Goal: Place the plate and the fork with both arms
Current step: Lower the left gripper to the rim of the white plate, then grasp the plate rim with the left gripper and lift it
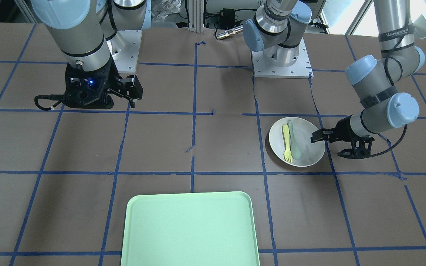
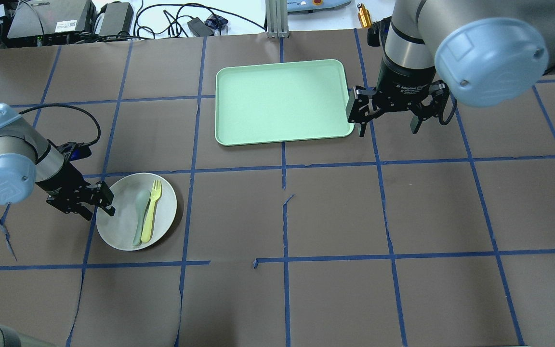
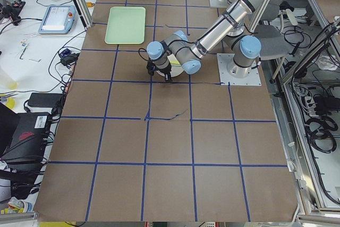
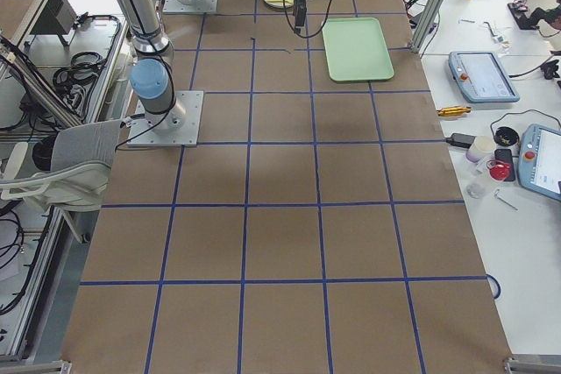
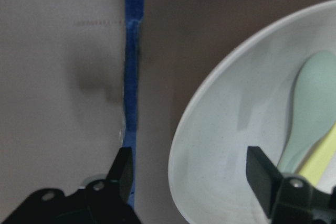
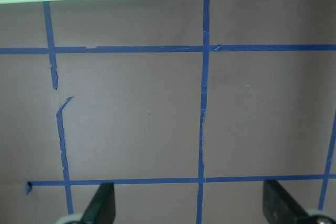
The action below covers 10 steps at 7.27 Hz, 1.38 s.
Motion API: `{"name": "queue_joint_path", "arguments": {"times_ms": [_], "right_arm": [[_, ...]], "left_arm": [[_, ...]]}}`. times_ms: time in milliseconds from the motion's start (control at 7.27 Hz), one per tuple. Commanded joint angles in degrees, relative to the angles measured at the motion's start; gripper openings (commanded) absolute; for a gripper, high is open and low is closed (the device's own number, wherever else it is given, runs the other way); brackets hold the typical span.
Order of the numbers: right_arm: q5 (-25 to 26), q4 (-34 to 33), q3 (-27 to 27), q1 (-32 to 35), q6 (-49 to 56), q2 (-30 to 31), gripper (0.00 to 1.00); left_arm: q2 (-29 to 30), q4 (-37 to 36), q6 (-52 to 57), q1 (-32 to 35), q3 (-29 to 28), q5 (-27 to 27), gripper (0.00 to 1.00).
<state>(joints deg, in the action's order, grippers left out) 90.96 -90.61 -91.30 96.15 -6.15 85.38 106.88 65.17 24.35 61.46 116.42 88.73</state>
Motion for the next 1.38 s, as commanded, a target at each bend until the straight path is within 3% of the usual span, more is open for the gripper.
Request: {"name": "queue_joint_path", "arguments": {"times_ms": [0,138,413,963,1239], "right_arm": [[0.1,-0.5,0.0,0.0,-0.1,-0.3,1.00],[0.0,-0.5,0.0,0.0,-0.1,-0.3,1.00],[0.4,-0.6,0.1,0.0,-0.1,-0.4,1.00],[0.4,-0.7,0.1,0.0,-0.1,-0.4,1.00],[0.4,-1.9,0.1,0.0,-0.1,-0.4,1.00]], "left_arm": [[0.7,0.1,0.4,0.0,-0.2,2.2,0.18],[0.6,0.0,0.5,0.0,-0.7,3.7,0.00],[0.1,3.2,0.3,0.1,-4.4,3.4,0.00],[0.5,18.3,-5.2,1.8,-18.3,-12.8,0.00],[3.3,13.5,-14.7,10.1,-23.2,-20.2,0.00]]}}
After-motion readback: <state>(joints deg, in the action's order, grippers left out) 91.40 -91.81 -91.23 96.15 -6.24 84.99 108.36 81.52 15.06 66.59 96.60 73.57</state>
